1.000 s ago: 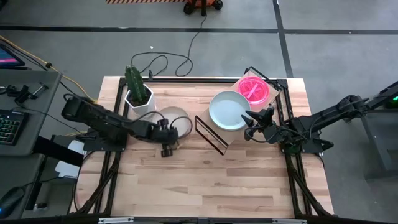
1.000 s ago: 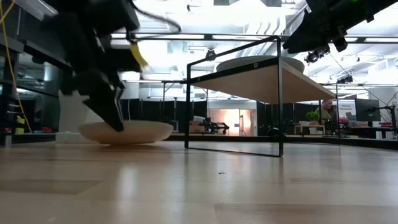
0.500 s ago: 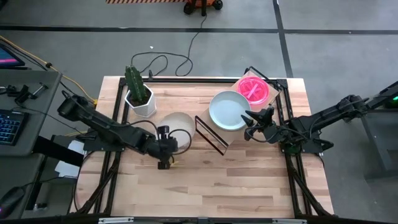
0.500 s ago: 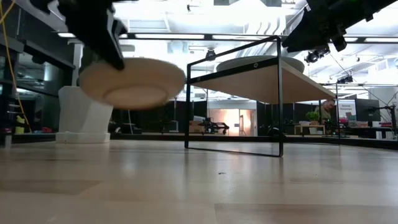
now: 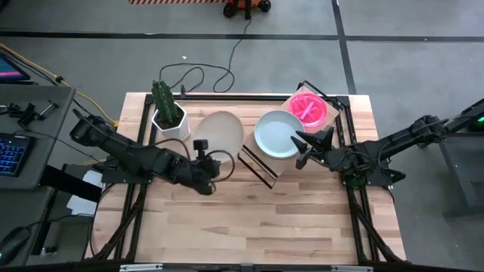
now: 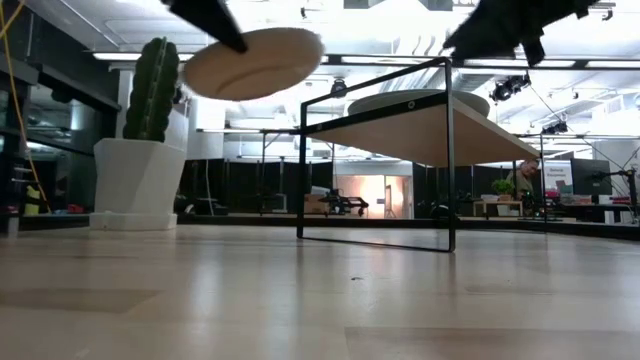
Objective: Place and stack plates onto a shelf
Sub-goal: Stack the white plate on top of the blue plate on the shelf
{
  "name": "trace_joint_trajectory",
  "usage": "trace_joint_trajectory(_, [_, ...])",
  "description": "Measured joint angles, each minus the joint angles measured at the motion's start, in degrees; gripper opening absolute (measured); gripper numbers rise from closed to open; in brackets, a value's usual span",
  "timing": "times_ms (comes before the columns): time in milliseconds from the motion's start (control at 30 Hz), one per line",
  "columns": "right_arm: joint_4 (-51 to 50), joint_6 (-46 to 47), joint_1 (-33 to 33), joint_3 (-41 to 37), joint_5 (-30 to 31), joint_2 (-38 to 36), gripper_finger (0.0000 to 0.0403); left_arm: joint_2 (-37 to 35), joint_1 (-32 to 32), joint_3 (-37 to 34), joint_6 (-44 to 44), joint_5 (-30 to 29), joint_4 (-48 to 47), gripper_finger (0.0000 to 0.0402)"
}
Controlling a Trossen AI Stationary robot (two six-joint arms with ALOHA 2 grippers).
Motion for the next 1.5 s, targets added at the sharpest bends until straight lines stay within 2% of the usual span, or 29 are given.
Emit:
trace_joint_trajectory(133, [6.9,-6.9,0.1,0.0,-3.1,0.0,0.0119,0.0,4.2,0.0,11.3,2.3,6.9,0.0000])
trace_joint_trajectory(300, [14.0,-14.3,1.5,0.0,-7.4,0.0,0.0119,0.0,11.1,0.0,21.9,13.1,16.0,0.0000])
trace_joint_trajectory(467, [21.1,-21.9,4.7,0.0,-9.1,0.0,0.0119,0.0,16.9,0.0,27.6,22.0,21.5,0.0000])
trace_joint_trajectory(633, [24.0,-25.0,7.9,0.0,-9.3,0.0,0.0119,0.0,20.0,0.0,31.2,27.7,24.3,0.0000])
trace_joint_trajectory(933, [28.2,-26.3,10.4,0.0,-9.4,0.0,0.0119,4.5,20.5,1.4,41.0,28.9,27.6,0.0000])
trace_joint_trajectory(1300, [28.1,-26.3,10.6,0.0,-10.4,0.0,0.0119,20.0,20.5,17.4,48.2,28.6,17.4,0.0000])
trace_joint_trajectory(1500, [26.9,-26.3,10.6,0.0,-11.4,0.0,0.0119,24.9,20.5,23.9,51.1,29.0,12.8,0.0000])
